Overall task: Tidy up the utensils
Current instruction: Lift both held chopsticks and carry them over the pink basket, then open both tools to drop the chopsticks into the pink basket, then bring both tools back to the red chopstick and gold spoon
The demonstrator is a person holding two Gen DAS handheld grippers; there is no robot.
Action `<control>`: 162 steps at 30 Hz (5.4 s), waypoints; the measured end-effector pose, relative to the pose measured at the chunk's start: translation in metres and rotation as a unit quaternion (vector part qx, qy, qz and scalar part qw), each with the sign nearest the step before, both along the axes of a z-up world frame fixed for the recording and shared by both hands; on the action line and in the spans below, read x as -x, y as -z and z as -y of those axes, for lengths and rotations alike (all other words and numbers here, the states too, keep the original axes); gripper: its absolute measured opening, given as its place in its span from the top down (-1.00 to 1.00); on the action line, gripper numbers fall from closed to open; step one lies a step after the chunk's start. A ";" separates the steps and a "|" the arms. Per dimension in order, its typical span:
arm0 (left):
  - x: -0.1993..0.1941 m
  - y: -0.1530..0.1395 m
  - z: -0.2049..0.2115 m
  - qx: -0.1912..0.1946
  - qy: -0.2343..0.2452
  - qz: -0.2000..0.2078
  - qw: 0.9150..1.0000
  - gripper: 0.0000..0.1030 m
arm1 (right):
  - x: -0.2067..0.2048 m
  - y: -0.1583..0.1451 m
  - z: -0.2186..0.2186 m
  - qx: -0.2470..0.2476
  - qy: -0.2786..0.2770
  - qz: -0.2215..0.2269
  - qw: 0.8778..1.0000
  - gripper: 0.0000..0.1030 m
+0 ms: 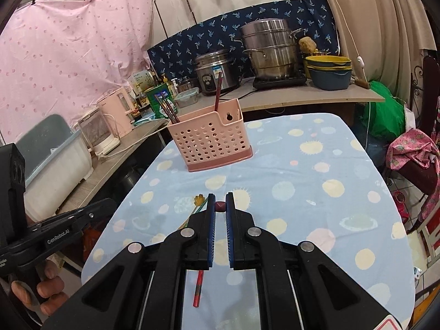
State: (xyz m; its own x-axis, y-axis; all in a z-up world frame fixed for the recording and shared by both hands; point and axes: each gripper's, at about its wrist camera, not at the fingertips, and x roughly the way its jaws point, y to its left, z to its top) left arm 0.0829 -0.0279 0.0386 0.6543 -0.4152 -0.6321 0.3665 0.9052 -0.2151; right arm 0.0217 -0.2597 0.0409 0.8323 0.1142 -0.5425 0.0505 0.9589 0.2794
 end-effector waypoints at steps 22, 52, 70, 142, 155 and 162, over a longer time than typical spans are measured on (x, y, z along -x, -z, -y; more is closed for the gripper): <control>0.000 0.136 -0.017 -0.055 -0.020 -0.128 0.990 0.16 | 0.013 0.009 -0.005 -0.012 0.002 -0.016 1.000 0.86; 0.005 0.047 -0.015 -0.017 -0.010 -0.052 0.998 0.87 | 0.001 -0.012 0.006 -0.014 0.006 0.003 1.000 0.86; -0.038 -0.074 -0.025 0.026 -0.023 0.057 0.998 0.88 | -0.033 -0.082 0.005 0.008 -0.005 0.079 0.997 0.86; -0.240 -0.078 0.025 0.007 -0.090 0.110 0.990 0.06 | -0.245 -0.055 0.017 -0.035 0.003 0.062 0.997 0.28; -0.166 -0.045 0.019 -0.017 -0.078 0.089 0.993 -0.18 | -0.168 -0.042 -0.007 -0.013 -0.027 0.043 0.999 0.26; -0.124 0.001 0.006 -0.036 -0.074 0.046 0.996 -0.19 | -0.117 -0.004 -0.025 0.005 -0.039 0.003 0.999 0.26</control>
